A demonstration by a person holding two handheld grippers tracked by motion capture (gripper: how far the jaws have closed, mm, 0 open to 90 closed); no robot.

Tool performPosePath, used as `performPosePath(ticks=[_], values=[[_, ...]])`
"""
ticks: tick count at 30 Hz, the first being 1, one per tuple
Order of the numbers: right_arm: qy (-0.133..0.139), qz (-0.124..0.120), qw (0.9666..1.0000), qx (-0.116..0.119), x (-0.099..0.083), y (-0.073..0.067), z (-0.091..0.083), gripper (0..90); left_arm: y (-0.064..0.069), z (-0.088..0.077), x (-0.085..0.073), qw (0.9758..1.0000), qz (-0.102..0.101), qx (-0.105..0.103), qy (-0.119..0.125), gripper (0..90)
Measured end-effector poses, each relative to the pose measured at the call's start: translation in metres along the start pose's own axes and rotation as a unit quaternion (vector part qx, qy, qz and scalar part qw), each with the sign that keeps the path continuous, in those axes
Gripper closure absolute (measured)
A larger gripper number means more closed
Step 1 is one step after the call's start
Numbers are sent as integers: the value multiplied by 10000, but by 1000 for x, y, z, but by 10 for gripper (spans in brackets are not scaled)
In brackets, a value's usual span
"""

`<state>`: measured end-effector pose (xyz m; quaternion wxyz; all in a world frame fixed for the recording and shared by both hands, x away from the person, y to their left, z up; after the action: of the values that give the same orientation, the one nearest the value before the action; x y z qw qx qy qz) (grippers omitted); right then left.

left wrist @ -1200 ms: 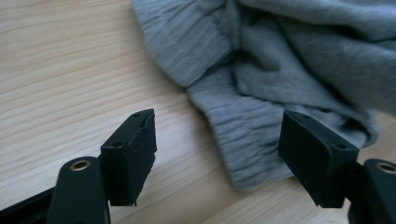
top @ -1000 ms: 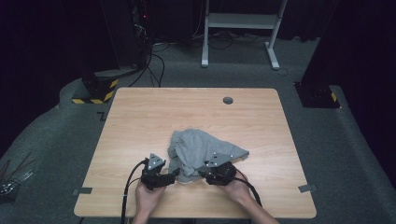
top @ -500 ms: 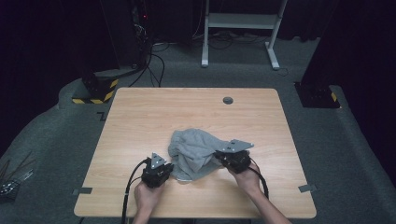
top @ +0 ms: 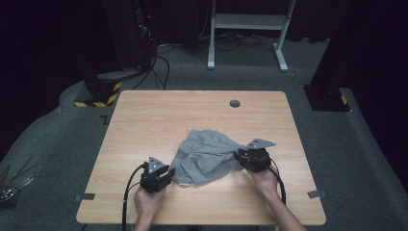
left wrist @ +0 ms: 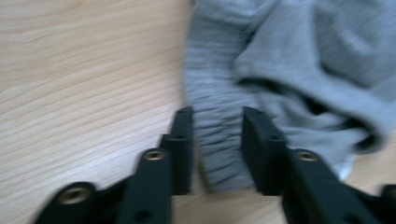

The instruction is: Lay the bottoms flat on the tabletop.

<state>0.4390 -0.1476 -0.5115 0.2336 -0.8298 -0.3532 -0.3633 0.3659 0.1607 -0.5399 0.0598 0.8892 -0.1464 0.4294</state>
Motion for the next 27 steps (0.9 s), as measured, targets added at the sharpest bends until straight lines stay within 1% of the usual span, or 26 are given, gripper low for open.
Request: performPosePath(ticks=[2,3,4,5,8,9,10,11,12,13,14,15,17,18,19,20,21,22,23,24,25,26,27], values=[[128,-204,9996,145,5,-12,-6,608,8,-3,3,9999,73,-100,95,565],[149,-273,9994,170,7,-16,-7,586,14,-5,5,9997,148,-154,120,546],[149,-273,9994,170,7,-16,-7,586,14,-5,5,9997,148,-154,120,521],[210,-408,9987,220,11,-23,-9,548,26,-5,8,9992,254,-268,138,498],[144,-436,9986,262,13,-25,-4,521,41,2,10,9984,388,-402,42,450],[80,-414,9987,291,13,-25,0,522,41,2,10,9984,388,-402,42,443],[8,-391,9988,296,12,-24,4,534,47,8,9,9982,476,-351,-40,441],[8,-391,9988,296,12,-24,4,534,47,8,9,9982,476,-351,-40,449],[-70,-363,9988,331,11,-23,8,573,49,12,9,9984,450,-321,-108,449],[-254,-329,9981,457,8,-21,16,695,51,18,8,9981,478,-276,-257,590],[-327,-338,9977,480,6,-21,18,754,51,18,8,9981,478,-276,-257,662],[-378,-400,9971,524,5,-22,21,824,51,21,9,9974,595,-233,-329,755],[-370,-520,9967,499,6,-23,20,895,49,21,12,9974,529,-300,-399,819],[-370,-520,9967,499,6,-23,20,895,49,21,12,9974,529,-300,-399,830],[-322,-561,9968,463,8,-22,17,897,46,19,15,9969,590,-278,-431,830],[-209,-517,9976,405,11,-20,11,899,43,17,17,9969,625,-234,-415,837],[30,-440,9984,341,18,-15,-1,899,35,11,20,9973,617,-130,-366,840],[30,-440,9984,341,18,-15,-1,899,35,11,20,9973,617,-130,-366,841],[174,-392,9987,291,22,-12,-9,899,27,6,23,9981,531,-81,-295,841],[333,-380,9985,222,26,-9,-19,899,22,3,25,9986,469,-46,-237,842],[432,-401,9981,152,30,-5,-30,899,17,0,28,9992,376,-2,-169,842],[432,-401,9981,152,30,-5,-30,899,11,-2,30,9993,343,55,-121,842],[362,-376,9985,178,30,-3,-32,896,7,-3,31,9994,304,107,-103,836]])
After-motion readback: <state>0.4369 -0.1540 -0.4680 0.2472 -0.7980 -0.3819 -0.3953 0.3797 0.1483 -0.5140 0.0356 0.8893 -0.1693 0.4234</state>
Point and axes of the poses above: each handheld gripper's, and its own axes: z roughly forward along the jaws, x roughly out of its top, y roughly to its right, the point moved 5 cm from there along z, roughly forward along the jaws, and after that the axes turned 10 degrees about x, right-handed, at the moved point
